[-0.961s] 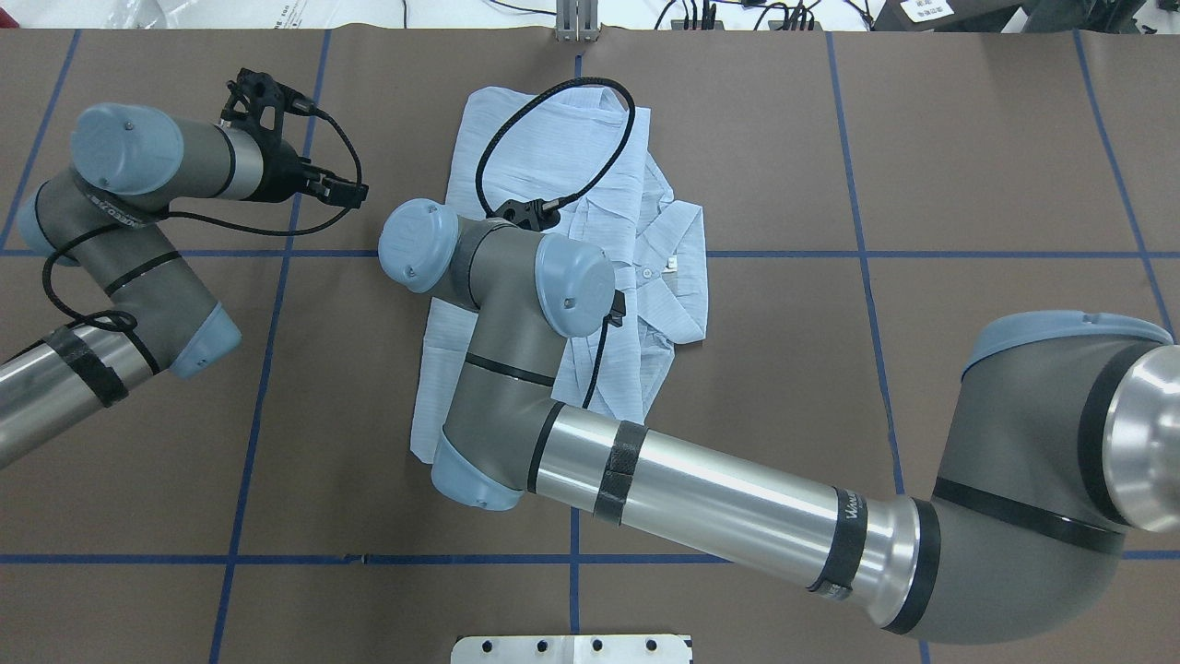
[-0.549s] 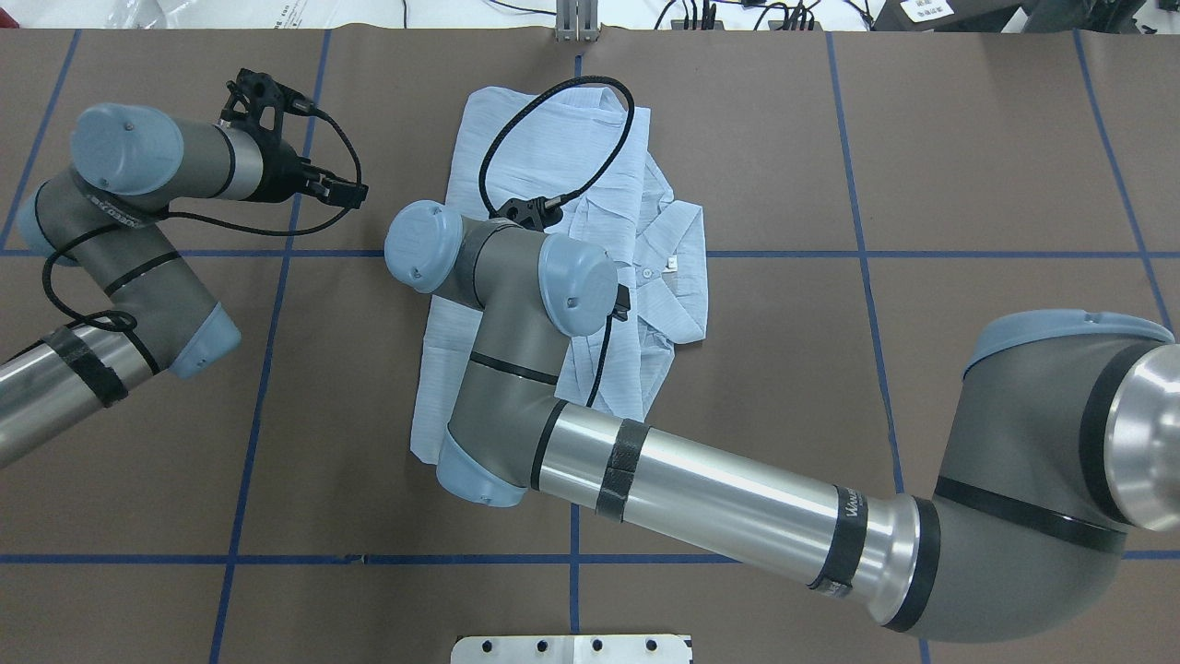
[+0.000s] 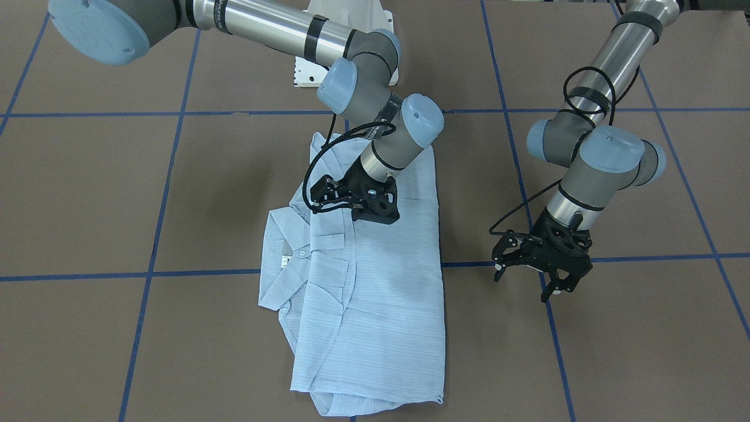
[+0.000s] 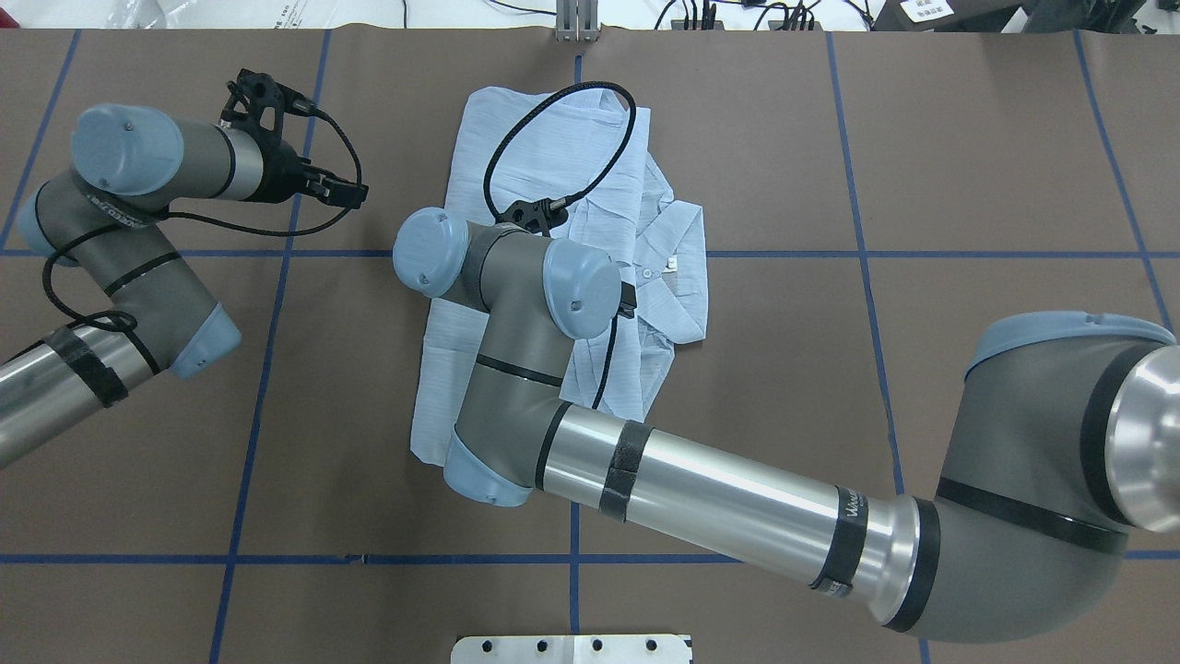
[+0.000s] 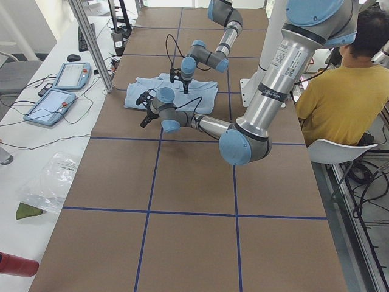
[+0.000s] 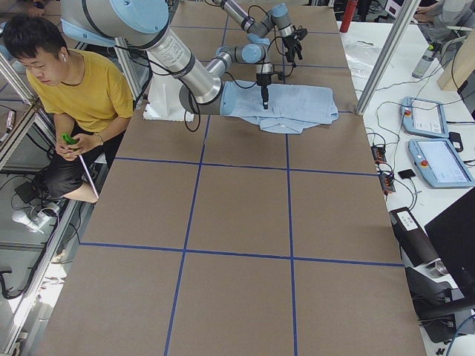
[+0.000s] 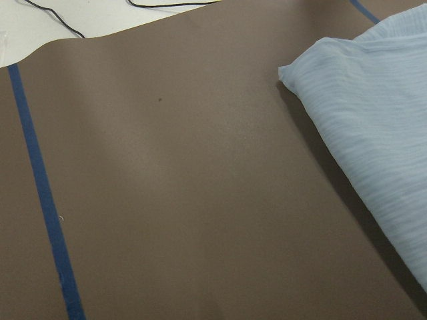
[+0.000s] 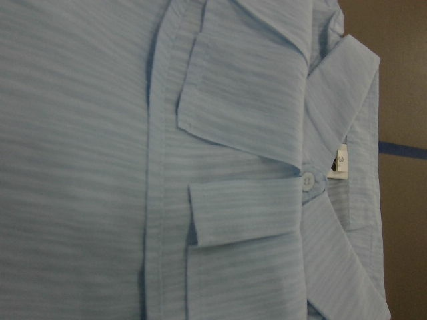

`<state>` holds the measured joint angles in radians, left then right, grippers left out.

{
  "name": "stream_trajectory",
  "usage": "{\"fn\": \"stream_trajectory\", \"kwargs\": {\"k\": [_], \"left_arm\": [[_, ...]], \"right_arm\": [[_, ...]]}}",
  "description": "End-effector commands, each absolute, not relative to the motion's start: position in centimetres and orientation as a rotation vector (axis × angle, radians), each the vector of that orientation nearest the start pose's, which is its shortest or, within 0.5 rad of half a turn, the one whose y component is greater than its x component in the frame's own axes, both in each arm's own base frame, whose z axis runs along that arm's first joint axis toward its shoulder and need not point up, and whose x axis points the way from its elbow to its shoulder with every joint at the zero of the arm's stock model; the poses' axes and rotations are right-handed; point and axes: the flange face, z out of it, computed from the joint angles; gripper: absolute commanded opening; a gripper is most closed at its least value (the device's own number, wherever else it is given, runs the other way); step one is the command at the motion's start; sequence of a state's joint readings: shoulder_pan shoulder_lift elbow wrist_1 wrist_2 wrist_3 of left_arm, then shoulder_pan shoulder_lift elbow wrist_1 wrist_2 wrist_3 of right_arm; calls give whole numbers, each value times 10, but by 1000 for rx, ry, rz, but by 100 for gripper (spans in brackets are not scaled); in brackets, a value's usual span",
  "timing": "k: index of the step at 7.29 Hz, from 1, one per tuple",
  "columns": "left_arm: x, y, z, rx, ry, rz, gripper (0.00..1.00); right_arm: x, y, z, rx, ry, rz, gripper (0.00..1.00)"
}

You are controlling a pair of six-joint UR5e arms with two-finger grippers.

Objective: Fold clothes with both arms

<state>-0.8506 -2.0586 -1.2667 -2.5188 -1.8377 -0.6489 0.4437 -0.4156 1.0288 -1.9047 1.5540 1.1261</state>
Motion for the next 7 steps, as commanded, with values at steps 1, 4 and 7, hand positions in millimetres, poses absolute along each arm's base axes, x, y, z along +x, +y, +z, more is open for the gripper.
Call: {"fn": "stream_trajectory", "kwargs": {"k": [1, 4, 7], "left_arm": [[391, -607, 417, 722, 897, 215, 100], [391, -607, 417, 720, 896, 213, 100], [391, -607, 417, 716, 899, 207, 100]], "right_arm": [[-694, -482, 182, 149, -226, 2, 100], [-687, -493, 188, 156, -189, -29, 100], [-653, -508, 188, 138, -117, -73, 100]]}}
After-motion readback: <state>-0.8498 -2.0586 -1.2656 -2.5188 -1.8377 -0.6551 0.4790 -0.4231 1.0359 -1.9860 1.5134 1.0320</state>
